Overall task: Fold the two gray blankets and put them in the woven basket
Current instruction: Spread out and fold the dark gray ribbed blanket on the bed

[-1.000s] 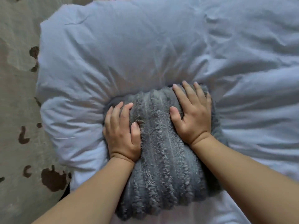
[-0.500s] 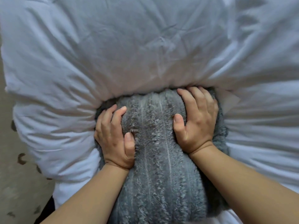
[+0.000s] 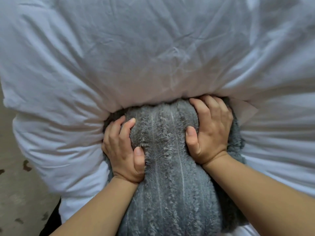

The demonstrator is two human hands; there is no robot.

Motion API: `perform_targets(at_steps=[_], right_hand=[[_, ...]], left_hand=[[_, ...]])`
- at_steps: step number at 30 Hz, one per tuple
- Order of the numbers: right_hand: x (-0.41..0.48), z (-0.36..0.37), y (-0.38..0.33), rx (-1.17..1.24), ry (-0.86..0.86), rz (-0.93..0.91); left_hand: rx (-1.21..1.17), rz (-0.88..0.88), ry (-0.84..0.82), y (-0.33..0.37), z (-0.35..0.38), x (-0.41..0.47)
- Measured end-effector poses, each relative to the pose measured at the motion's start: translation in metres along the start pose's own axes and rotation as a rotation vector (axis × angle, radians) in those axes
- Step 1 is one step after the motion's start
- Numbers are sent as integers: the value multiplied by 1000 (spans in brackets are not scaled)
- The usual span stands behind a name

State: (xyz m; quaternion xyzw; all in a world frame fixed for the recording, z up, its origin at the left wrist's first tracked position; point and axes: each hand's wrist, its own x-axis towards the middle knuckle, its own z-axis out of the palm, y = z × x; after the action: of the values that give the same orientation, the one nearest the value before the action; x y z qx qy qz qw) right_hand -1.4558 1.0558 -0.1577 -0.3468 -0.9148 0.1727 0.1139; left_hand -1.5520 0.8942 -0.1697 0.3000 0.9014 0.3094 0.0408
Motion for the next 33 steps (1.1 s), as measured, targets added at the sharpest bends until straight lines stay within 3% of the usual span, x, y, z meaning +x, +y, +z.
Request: perform_targets(at_steps=[15, 21, 25, 29, 33], right_hand=[[8, -4, 2, -27, 15, -35], [15, -39, -15, -46, -57, 86], [13, -89, -38, 57, -167, 144], [-9, -154, -52, 464, -11, 251], [-65, -194, -40, 493, -90, 459]], left_hand=[[-8, 28, 14, 0, 0, 1], [-63, 18, -39, 14, -31, 9], [-139, 5, -145, 32, -73, 12], [-197, -37, -284, 45, -113, 7], [-217, -216, -368, 61, -149, -9]])
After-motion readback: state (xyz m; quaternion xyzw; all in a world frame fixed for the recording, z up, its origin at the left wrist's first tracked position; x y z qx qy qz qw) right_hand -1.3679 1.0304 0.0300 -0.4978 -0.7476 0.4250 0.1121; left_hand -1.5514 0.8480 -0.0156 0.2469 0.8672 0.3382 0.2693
